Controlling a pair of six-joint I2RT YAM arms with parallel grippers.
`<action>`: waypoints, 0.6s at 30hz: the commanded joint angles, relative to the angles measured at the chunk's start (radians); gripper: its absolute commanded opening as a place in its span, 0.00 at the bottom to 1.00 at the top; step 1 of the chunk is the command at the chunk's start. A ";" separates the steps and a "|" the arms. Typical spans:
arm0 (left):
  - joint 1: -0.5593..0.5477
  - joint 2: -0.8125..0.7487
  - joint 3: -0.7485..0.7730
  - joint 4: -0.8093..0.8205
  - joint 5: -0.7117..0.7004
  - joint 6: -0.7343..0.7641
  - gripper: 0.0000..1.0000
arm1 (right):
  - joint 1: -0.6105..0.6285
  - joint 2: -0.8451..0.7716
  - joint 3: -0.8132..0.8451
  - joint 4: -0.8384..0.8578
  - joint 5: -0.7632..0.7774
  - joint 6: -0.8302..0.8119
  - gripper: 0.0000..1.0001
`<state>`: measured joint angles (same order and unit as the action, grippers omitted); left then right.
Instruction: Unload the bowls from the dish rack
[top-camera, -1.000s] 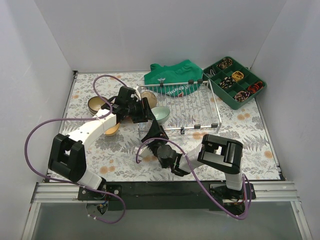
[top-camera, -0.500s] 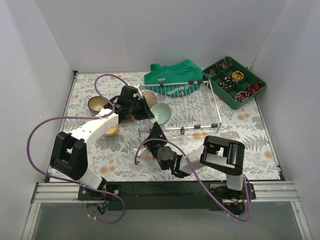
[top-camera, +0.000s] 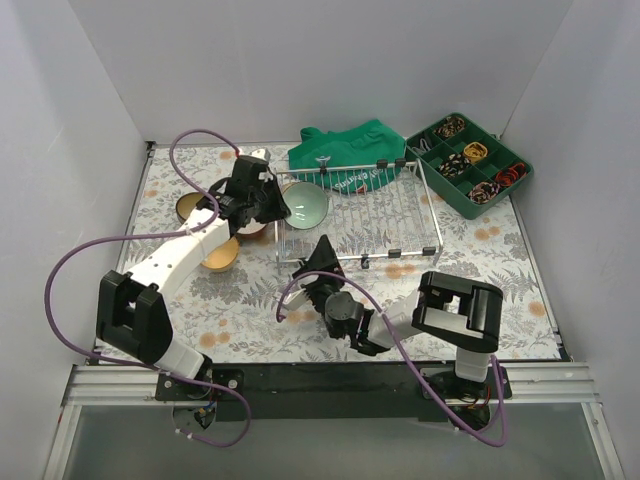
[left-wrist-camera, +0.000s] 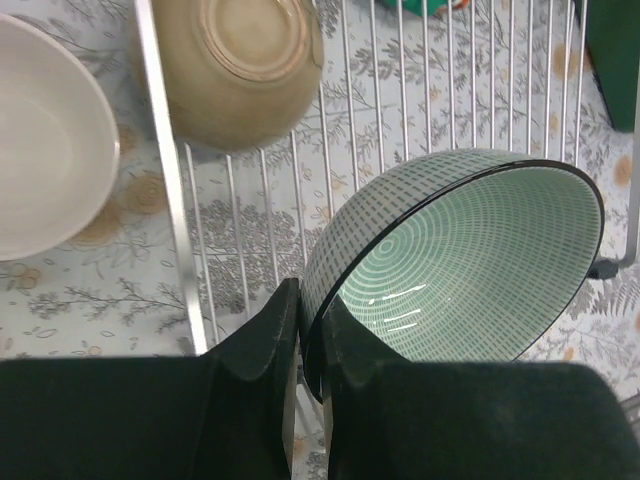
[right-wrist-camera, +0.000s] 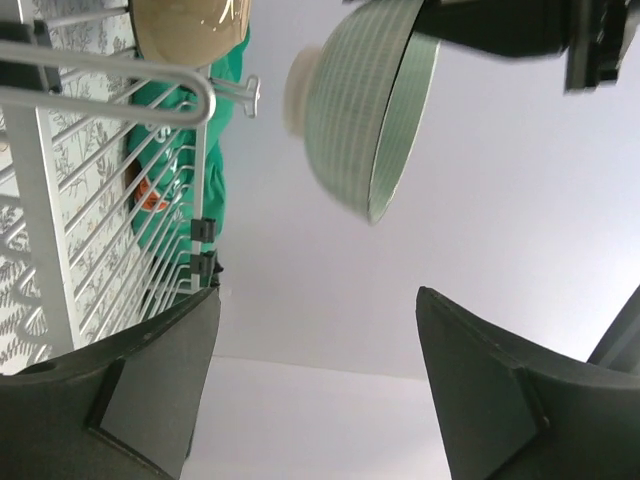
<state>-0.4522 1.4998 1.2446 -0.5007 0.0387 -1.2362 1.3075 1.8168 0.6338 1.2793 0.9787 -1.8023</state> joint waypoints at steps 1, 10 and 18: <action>0.044 -0.059 0.058 -0.024 -0.092 0.035 0.00 | 0.013 -0.059 -0.031 0.381 0.048 0.067 0.90; 0.093 -0.167 -0.046 -0.110 -0.164 0.058 0.00 | 0.010 -0.214 -0.066 0.027 0.095 0.444 0.95; 0.128 -0.302 -0.204 -0.159 -0.188 0.043 0.00 | -0.053 -0.463 0.021 -0.684 -0.053 1.072 0.95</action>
<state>-0.3462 1.2816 1.0882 -0.6483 -0.1192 -1.1831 1.2938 1.4479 0.5930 0.9108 1.0039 -1.1210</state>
